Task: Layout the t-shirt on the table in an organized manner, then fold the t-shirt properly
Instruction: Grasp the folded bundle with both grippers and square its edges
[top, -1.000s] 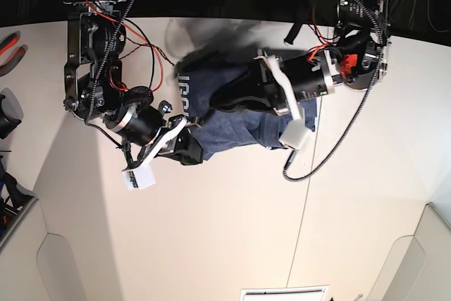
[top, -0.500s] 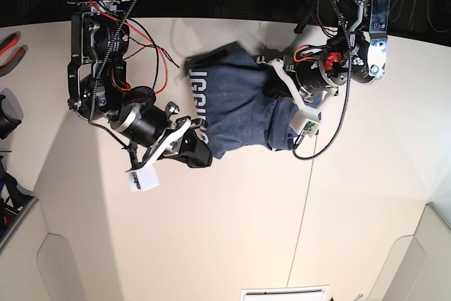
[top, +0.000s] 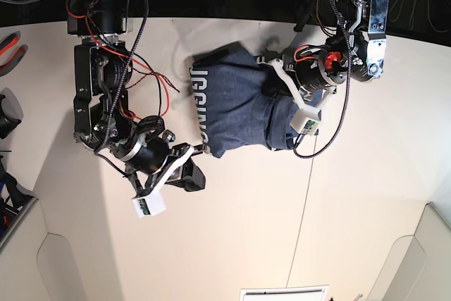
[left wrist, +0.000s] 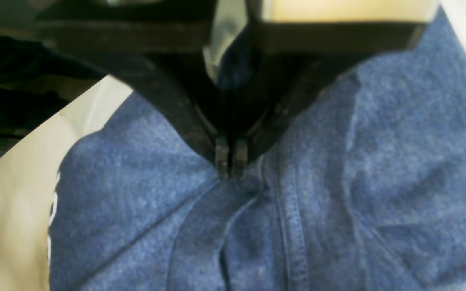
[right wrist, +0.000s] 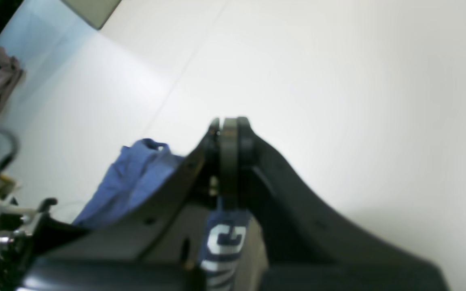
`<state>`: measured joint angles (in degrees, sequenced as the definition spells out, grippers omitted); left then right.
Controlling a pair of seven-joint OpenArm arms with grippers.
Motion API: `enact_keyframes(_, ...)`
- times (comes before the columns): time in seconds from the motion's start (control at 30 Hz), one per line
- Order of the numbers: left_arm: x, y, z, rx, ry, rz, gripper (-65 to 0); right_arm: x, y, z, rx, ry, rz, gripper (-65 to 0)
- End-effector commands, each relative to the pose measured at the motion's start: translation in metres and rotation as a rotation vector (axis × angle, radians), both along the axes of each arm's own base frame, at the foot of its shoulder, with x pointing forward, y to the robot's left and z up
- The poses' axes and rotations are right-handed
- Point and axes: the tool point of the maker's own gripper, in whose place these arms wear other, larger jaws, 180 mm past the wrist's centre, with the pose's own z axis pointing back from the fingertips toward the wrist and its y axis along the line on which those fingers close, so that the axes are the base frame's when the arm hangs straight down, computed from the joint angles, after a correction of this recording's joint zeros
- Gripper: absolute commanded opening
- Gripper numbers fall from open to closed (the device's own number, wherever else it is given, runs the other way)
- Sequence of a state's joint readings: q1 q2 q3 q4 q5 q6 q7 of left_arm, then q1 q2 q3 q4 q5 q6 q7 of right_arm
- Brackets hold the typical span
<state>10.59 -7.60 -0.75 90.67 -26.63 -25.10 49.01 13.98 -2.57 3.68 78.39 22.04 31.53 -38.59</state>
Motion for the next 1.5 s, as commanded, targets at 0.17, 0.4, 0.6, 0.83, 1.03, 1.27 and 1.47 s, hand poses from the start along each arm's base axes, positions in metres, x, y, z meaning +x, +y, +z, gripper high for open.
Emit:
enact_keyframes(0.17,0.000,0.027,-0.007,0.137,0.005,-0.022,-65.0,0.015,0.009,-0.014,0.038,0.060,0.013,-65.0)
enact_keyframes(0.4,0.015,0.062,-0.002,0.260,-0.029,-0.040,-65.0,-0.018,0.023,-0.020,0.159,0.131,0.061,-65.0)
enact_keyframes(0.6,0.051,0.064,0.022,0.256,-0.132,-0.024,-65.0,-0.044,0.031,-0.030,0.223,0.210,0.084,-65.0)
enact_keyframes(0.83,0.075,0.056,0.012,0.244,-0.116,-0.052,-65.0,-0.067,0.042,-0.034,0.227,0.227,0.124,-65.0)
enact_keyframes(1.03,0.068,0.049,-0.013,0.189,-0.063,-0.084,-65.0,-0.029,0.026,0.018,0.065,-0.044,0.084,-65.0)
enact_keyframes(1.27,0.066,0.037,-0.008,0.101,-0.059,-0.075,-65.0,0.042,0.017,0.053,-0.070,-0.190,0.022,-65.0)
enact_keyframes(1.47,0.063,0.028,-0.005,0.048,-0.054,-0.099,-65.0,0.059,0.044,-0.003,-0.147,-0.047,0.097,-65.0)
